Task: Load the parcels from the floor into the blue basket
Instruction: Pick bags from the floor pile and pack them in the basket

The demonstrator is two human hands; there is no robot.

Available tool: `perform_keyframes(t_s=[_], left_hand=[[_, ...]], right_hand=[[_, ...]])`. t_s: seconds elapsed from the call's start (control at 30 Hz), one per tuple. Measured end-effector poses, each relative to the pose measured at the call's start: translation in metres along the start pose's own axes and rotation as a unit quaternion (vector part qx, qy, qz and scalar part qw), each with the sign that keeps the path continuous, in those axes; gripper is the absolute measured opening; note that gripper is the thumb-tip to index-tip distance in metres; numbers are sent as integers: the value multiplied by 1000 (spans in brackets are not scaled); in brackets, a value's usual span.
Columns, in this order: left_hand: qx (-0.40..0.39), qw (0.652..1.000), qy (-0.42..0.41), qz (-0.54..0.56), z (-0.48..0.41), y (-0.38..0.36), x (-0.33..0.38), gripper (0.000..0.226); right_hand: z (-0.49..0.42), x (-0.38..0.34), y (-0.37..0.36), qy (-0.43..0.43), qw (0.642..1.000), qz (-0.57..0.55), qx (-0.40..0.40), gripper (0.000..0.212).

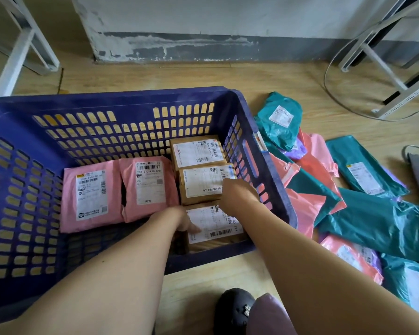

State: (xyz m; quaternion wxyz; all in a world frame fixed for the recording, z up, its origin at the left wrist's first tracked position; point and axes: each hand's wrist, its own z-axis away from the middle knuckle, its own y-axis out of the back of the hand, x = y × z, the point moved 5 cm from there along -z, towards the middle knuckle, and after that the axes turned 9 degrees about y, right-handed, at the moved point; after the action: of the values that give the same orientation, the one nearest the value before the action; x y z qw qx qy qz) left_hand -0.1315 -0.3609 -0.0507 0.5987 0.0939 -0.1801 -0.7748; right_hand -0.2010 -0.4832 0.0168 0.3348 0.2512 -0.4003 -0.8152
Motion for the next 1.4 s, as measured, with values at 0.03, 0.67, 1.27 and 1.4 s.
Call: perform_keyframes(t_s=[0.03, 0.67, 1.27, 1.4], left_hand=[[1, 1000, 8, 29, -1, 2, -1, 67], [48, 982, -84, 165, 12, 64, -6, 30], [208, 940, -263, 72, 135, 97, 49, 41], [244, 914, -322, 45, 169, 92, 78, 37]], right_hand=[[-1, -1, 3, 3, 1000, 1, 20, 30], [-20, -31, 28, 55, 996, -3, 74, 38], [73, -3, 113, 68, 955, -126, 261, 33], [91, 29, 126, 30, 937, -167, 305, 28]])
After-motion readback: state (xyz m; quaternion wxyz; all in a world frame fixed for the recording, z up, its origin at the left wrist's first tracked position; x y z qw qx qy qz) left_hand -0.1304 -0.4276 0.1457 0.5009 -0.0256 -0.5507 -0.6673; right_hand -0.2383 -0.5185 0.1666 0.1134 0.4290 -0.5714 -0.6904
